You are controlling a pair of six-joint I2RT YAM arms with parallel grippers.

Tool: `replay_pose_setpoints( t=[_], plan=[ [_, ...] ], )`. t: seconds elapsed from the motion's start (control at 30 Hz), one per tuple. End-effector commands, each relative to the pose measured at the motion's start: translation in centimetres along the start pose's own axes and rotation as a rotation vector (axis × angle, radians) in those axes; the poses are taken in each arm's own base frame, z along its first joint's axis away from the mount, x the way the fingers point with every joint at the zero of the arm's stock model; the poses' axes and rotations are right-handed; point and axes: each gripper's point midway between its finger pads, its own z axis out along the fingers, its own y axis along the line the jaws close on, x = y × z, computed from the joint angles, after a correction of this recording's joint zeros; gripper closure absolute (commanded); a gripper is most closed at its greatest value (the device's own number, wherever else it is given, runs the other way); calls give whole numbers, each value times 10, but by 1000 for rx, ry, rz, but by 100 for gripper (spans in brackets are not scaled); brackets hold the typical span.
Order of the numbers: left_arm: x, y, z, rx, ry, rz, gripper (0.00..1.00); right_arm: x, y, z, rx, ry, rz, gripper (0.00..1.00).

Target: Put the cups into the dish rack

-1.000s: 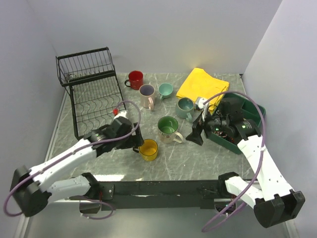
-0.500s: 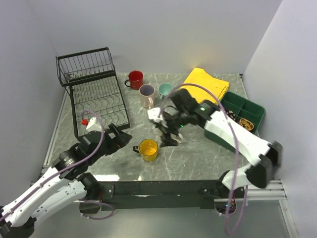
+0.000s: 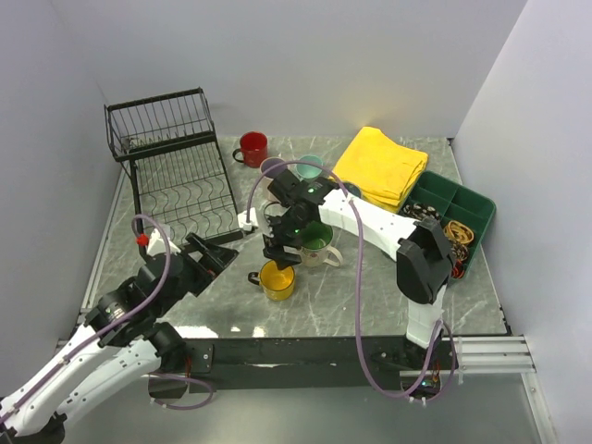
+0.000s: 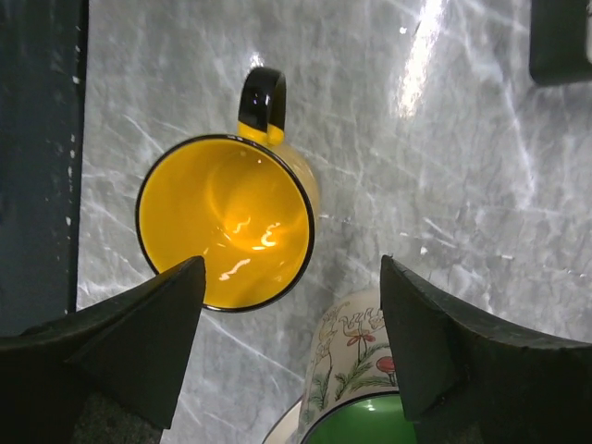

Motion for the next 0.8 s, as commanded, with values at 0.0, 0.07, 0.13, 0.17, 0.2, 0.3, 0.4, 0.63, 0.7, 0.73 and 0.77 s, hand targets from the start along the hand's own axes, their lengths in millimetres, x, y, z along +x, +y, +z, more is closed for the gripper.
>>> replay_pose_setpoints(
  t=[0.0,0.07,0.13,0.17,0.2,0.3,0.4,0.63,0.7,0.73,0.77],
  plan=[
    [-6,2,-4,5,-31,-49,4,7,-1,6,26,50,-7,19],
    [-7,2,-6,16,-35,-62,4,10,-1,13,34,68,-8,20],
    [-6,2,-6,26,-33,-81,4,10,-1,20,38,77,-8,22],
    [-5,2,-6,27,-34,-92,4,14,-1,26,32,92,8,23],
    [-5,3,-6,30,-32,-111,4,13,-4,28,41,96,5,25],
    [-7,4,-9,34,-46,-160,4,16,-10,38,72,118,20,28],
    [-11,9,-15,36,-62,-209,4,20,-13,44,87,133,28,33],
    [-22,17,-29,77,-114,-321,2,25,-10,54,86,149,7,54],
    [-24,18,-32,97,-120,-363,2,23,-8,56,85,146,1,59],
    [-24,18,-33,106,-123,-375,2,24,-8,57,85,146,0,64],
    [-24,17,-33,113,-118,-396,2,24,-7,58,86,148,0,65]
  ],
)
